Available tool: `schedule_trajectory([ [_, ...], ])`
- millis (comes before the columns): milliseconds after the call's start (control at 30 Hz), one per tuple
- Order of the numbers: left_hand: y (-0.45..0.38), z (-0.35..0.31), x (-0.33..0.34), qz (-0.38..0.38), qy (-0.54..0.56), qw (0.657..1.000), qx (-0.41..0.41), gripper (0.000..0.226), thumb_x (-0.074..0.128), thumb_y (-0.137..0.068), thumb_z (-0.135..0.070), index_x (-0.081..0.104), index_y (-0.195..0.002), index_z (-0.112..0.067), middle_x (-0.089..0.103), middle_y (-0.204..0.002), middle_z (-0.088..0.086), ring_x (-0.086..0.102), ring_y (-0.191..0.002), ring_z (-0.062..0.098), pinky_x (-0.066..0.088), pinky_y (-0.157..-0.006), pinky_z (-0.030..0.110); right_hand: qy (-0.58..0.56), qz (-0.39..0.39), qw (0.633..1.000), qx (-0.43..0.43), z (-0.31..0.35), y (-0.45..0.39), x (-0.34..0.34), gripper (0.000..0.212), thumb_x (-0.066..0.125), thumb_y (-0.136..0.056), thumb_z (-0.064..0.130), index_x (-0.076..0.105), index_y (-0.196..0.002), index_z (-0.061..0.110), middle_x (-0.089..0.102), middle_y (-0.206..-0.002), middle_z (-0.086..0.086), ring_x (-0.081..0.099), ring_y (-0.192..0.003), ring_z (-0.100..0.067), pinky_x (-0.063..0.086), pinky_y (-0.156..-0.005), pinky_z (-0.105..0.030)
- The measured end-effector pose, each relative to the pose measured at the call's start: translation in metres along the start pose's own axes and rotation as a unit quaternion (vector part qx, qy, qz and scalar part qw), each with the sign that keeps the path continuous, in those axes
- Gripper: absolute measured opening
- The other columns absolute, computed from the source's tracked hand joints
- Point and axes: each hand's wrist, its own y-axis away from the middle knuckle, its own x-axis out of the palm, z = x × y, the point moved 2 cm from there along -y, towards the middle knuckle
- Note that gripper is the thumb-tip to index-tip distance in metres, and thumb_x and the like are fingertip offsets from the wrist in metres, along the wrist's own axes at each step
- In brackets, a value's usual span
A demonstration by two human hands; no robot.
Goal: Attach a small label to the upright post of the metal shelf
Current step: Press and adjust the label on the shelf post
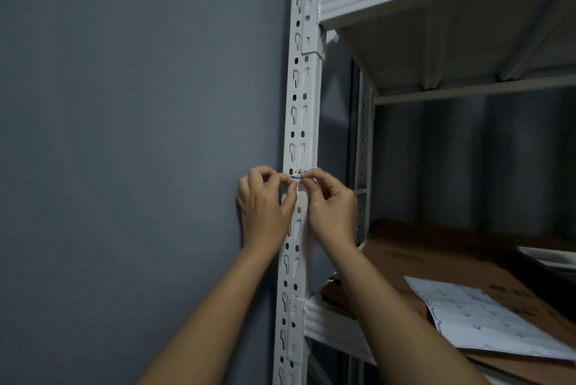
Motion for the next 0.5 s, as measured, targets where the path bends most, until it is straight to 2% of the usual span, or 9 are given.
schedule_trajectory([
  [67,-0.003,0.002,-0.003,-0.008,0.012,1.0,-0.012,0.008,0.067,-0.083,-0.031,0.067,-0.083,-0.023,0.048,-0.1,0.0,0.036,-0.098,0.016,0.033,-0.083,0.029,-0.002,0.001,1.0,-0.003,0.0,-0.001,-0.001,0.02,0.066,-0.086,0.015,0.07,-0.076,0.032,0.072,-0.08,0.014,0.067,-0.083,-0.007,0.054,-0.082,-0.043],
  [167,-0.012,0.0,-0.009,-0.028,0.017,0.999,0.005,0.006,0.069,-0.081,-0.032,0.07,-0.084,-0.026,0.048,-0.1,-0.001,0.038,-0.097,0.016,0.035,-0.083,0.029,-0.007,0.003,1.0,-0.003,-0.001,-0.001,-0.001,0.023,0.067,-0.085,0.015,0.069,-0.073,0.034,0.071,-0.082,0.013,0.067,-0.083,-0.008,0.054,-0.082,-0.042],
  [267,-0.017,-0.002,-0.007,0.002,0.018,1.0,0.015,0.008,0.068,-0.082,-0.037,0.071,-0.087,-0.031,0.048,-0.105,-0.003,0.04,-0.1,0.017,0.037,-0.086,0.032,-0.016,0.001,1.0,0.001,-0.003,-0.001,0.001,0.016,0.067,-0.085,0.016,0.071,-0.077,0.029,0.072,-0.084,0.011,0.068,-0.085,-0.01,0.054,-0.083,-0.043],
  [500,-0.013,-0.002,0.001,0.005,0.028,1.0,-0.003,0.007,0.064,-0.086,-0.03,0.068,-0.091,-0.029,0.037,-0.099,-0.009,0.036,-0.102,0.015,0.026,-0.087,0.024,-0.032,-0.003,0.999,0.007,-0.002,0.0,0.002,0.02,0.067,-0.085,0.016,0.069,-0.073,0.032,0.071,-0.082,0.012,0.067,-0.084,-0.009,0.054,-0.084,-0.041],
])
